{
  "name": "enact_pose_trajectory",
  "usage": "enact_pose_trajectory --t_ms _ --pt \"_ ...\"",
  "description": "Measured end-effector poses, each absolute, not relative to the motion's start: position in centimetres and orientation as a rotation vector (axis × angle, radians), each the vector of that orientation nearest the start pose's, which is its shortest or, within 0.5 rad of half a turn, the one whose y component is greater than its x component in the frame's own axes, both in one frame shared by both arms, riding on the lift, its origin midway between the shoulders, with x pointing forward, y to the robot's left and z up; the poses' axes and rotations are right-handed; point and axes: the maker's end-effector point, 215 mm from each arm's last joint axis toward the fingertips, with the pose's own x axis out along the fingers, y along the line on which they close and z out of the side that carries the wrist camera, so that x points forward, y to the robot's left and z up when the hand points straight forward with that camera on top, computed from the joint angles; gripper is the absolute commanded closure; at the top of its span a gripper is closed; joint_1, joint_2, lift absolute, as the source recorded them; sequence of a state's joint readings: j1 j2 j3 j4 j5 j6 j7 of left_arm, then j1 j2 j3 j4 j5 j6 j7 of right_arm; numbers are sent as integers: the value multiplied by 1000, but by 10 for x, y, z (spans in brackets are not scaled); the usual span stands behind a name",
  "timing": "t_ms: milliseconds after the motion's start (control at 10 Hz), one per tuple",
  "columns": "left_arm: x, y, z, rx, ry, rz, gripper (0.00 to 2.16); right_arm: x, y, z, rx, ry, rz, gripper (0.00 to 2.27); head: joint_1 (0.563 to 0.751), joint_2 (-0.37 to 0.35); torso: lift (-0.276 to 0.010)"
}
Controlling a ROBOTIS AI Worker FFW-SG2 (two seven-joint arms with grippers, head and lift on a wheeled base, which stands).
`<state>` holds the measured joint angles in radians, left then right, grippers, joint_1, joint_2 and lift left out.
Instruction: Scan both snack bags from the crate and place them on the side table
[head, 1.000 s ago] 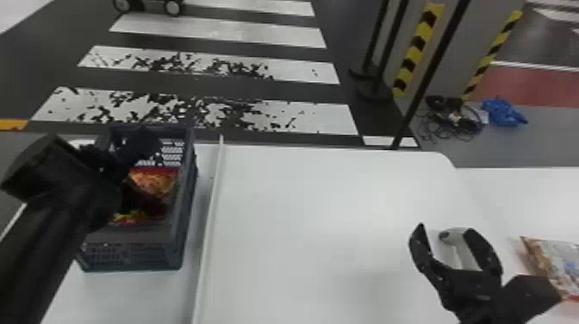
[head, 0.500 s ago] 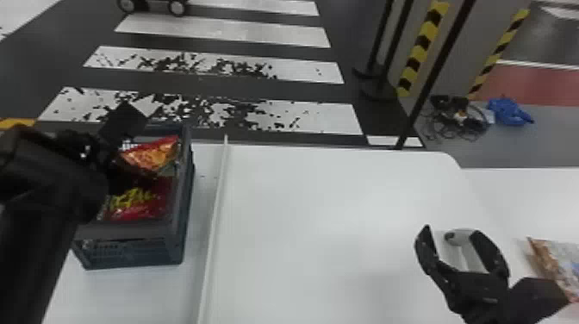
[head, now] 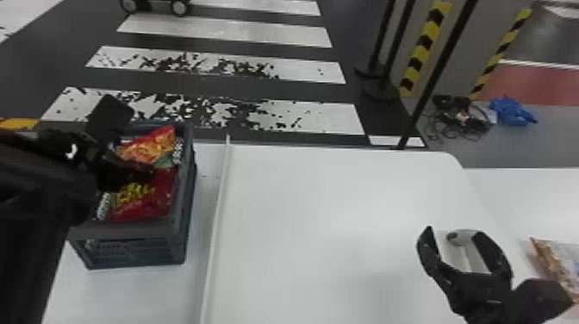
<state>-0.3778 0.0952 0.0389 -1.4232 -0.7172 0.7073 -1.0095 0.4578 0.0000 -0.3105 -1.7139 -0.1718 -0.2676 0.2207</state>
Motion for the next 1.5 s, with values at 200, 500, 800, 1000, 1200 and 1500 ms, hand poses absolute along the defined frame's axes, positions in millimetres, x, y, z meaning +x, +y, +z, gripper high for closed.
enact_pose_trajectory --t_ms 200,500,800,1000,1200,1500 --pt "603 262 -411 366 728 -515 2138 416 -369 -404 35 17 -107 63 695 -119 -98" --pt "597 271 -402 336 687 -489 2142 415 -367 -405 36 24 -104 63 695 -105 -98" --pt "596 268 -395 285 643 -486 2142 416 -363 -405 33 33 -96 63 695 -104 -98" --pt "596 263 -386 259 624 -488 2142 415 -362 -404 29 34 -94 63 695 -107 -98" --pt "596 261 -365 228 590 -482 2142 416 -360 -402 26 32 -96 63 695 -108 -98" --pt "594 255 -329 190 539 -478 2142 417 -355 -401 23 31 -91 63 695 -108 -98"
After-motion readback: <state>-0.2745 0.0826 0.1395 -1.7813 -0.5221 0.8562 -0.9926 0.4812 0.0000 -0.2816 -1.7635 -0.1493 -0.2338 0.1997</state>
